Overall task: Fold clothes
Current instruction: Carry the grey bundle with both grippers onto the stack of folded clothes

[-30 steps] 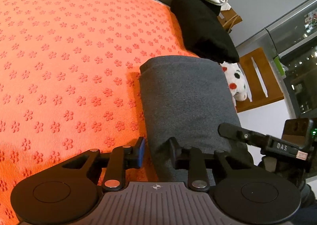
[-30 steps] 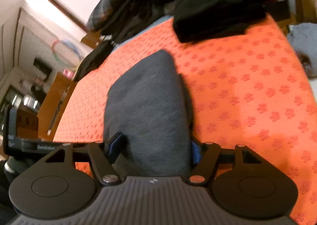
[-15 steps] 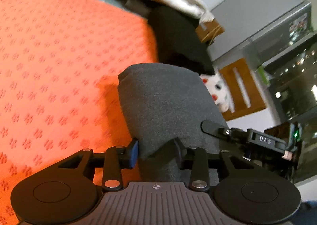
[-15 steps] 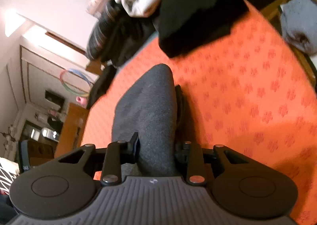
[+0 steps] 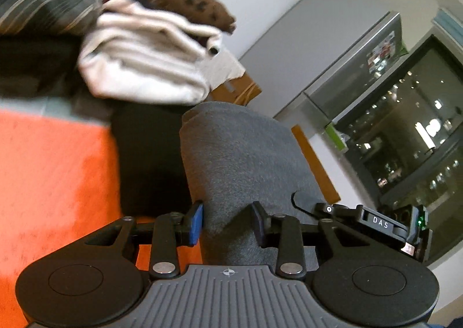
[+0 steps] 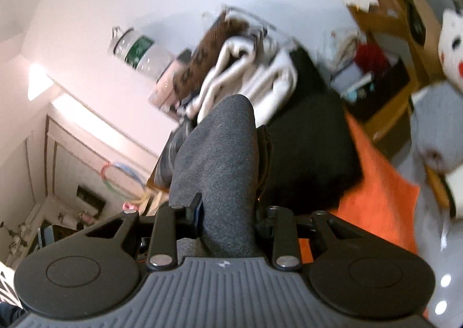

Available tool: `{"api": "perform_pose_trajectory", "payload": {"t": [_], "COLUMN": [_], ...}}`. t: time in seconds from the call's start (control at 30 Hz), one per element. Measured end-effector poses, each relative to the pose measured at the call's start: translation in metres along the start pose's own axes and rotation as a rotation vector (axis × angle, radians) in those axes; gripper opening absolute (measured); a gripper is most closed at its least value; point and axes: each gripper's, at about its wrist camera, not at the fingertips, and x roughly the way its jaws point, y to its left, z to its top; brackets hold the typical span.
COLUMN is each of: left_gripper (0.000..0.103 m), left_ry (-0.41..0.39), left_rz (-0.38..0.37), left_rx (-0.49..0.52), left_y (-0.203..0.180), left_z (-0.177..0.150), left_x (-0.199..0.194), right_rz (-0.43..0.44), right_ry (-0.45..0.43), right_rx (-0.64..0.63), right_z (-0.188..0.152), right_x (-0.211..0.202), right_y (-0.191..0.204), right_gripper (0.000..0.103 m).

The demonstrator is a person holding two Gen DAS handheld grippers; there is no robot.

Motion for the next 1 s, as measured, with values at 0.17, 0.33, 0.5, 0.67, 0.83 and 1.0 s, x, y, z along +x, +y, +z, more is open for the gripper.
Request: {"api": "perform_pose_trajectory", "payload": {"t": [0.17,0.33,0.5,0.67,0.83,1.0], "left_gripper": [0.037,0.037,0.037,0.049,0.048,0.047], "left_ry": [-0.014,-0.001,0.056,0.045,0.0,-0.11], "left_rz": [0.034,0.088,0.184,0.154,0.147,0.145], "left_rx": [0.009,-0.042,-0.067,-0.108,-0.123,-0.045], "left_y": [0.01,0.044,0.087,0.109,0.109,0.083], "left_z": [0.037,0.063,0.064,0.053,0.05,0.063], "left_x": [0.035,0.073,0.116,0.125,0.112,0.089], "right_rz": [-0.017,-0.038,-0.114,-0.158,-0.226,-0.308], "right_ry": [-0.017,0.011,0.063,0.066,0.03,-0.023], "right_rx": [0.017,0.029,0.005,-0.056,-0.171,-0.325], "right_z": [0.046,0.072,0.071,0.059,0.063,0.068], "right_x": [0.034,0.088,0.14,0.158,0.137,0.111], "right_y": [-0.018,-0.044,-0.074,-0.091,-0.07,-0.041], "right_gripper": [0.036,0.036,0.039,0.049,0.055,0.057]}}
